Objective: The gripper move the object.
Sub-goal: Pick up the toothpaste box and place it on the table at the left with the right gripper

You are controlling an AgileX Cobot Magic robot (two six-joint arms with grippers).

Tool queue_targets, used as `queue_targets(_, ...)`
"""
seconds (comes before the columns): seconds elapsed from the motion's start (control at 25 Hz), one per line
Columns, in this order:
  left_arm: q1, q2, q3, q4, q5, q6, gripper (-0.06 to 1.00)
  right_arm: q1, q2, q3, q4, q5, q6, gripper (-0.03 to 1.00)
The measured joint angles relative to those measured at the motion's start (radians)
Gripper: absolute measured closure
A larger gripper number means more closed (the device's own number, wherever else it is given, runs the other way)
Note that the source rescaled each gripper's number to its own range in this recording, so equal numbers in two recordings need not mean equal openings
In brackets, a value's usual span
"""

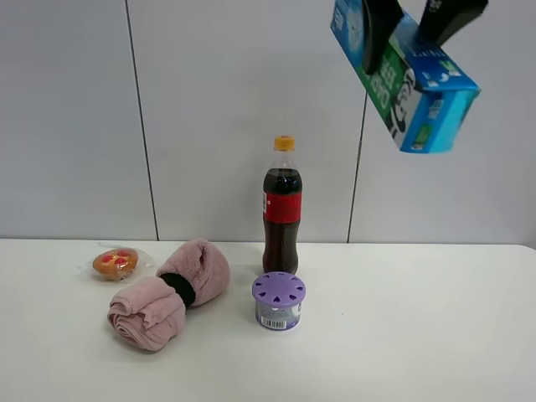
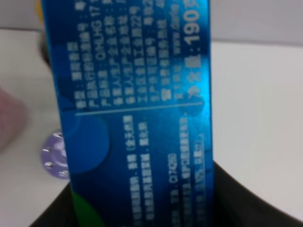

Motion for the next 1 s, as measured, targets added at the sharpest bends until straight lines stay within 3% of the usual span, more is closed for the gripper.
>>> queue_targets(0.24, 0.000, 0.000, 0.000, 0.000, 0.000, 0.000, -0.06, -0.176, 0.014, 0.192, 0.031, -0.004, 0.008, 0.97)
queue_targets(0.44, 0.000, 0.000, 0.000, 0.000, 0.000, 0.000, -0.06, -0.286, 0.078, 0.339, 0.117, -0.154, 0.014, 0.97)
queue_targets(0.68, 0.000, 0.000, 0.000, 0.000, 0.000, 0.000, -0.06, -0.309, 0.242, 0.354, 0.203, -0.311, -0.042, 0.97)
queue_targets(1.0, 0.000, 0.000, 0.000, 0.000, 0.000, 0.000, -0.06, -0.334, 0.413, 0.356, 0.229, -0.453, -0.064, 0.97)
